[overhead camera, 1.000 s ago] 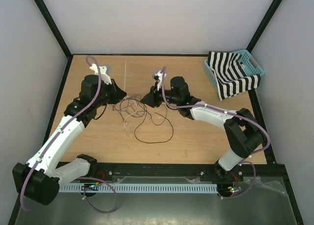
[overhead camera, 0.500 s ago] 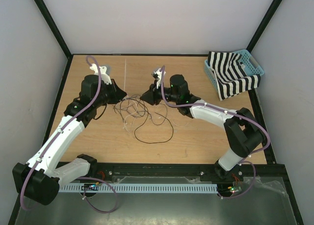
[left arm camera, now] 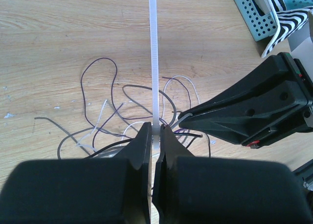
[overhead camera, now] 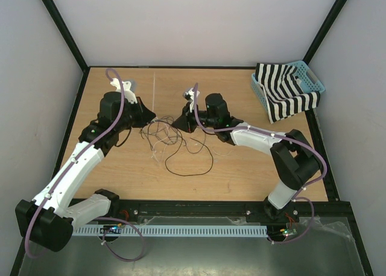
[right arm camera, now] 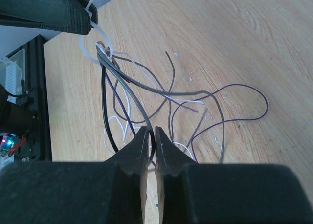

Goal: Zip-tie the wires
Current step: Adjust the cable at the center of the board, then place the cable at the center of the board.

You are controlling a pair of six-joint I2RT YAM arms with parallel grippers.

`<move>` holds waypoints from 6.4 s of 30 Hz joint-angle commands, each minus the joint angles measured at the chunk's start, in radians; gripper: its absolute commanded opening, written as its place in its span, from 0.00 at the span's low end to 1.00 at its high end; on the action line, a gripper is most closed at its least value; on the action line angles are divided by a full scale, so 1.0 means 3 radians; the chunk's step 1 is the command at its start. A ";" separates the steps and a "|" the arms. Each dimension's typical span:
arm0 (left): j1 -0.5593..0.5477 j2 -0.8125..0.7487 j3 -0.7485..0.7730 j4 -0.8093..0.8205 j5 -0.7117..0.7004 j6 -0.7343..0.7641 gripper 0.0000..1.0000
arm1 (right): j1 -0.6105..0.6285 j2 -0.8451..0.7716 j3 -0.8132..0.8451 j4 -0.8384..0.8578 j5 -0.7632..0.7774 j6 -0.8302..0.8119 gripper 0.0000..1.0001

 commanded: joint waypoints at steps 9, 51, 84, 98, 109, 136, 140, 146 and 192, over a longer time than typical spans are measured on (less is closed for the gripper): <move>-0.0009 -0.0048 -0.0022 0.0138 -0.0027 0.0006 0.00 | -0.0041 -0.0321 0.0048 -0.0266 0.0316 -0.0134 0.00; -0.0009 -0.0062 -0.0029 0.0135 -0.0031 -0.0011 0.00 | -0.0018 -0.0333 0.0158 -0.0389 0.0193 -0.0041 0.00; 0.0001 -0.0089 -0.0044 0.0136 -0.0040 0.0012 0.00 | -0.0366 -0.0825 0.0036 -0.0234 0.0057 0.0304 0.00; 0.0006 -0.0101 -0.0063 0.0135 -0.0039 0.0006 0.00 | -0.0489 -0.1051 -0.0149 -0.0117 0.0085 0.0459 0.00; 0.0022 -0.0117 -0.0075 0.0135 -0.0045 -0.0001 0.00 | -0.0567 -0.1208 -0.0253 -0.0103 0.0226 0.0526 0.00; 0.0042 -0.0126 -0.0052 0.0133 -0.0033 0.0019 0.00 | -0.0674 -0.1269 -0.0439 -0.0111 0.0302 0.0605 0.00; 0.0045 -0.0109 -0.0036 0.0132 -0.0018 0.0023 0.00 | -0.0670 -0.1115 -0.0399 -0.0187 0.0087 0.0605 0.03; 0.0042 -0.0103 0.0001 0.0125 -0.0014 0.0041 0.00 | -0.0673 -0.0903 -0.0339 -0.0408 -0.0132 0.0557 0.14; 0.0042 -0.0143 -0.0162 0.0159 0.0143 0.0021 0.00 | -0.0198 -0.0262 0.0316 0.0243 0.0125 0.0831 0.51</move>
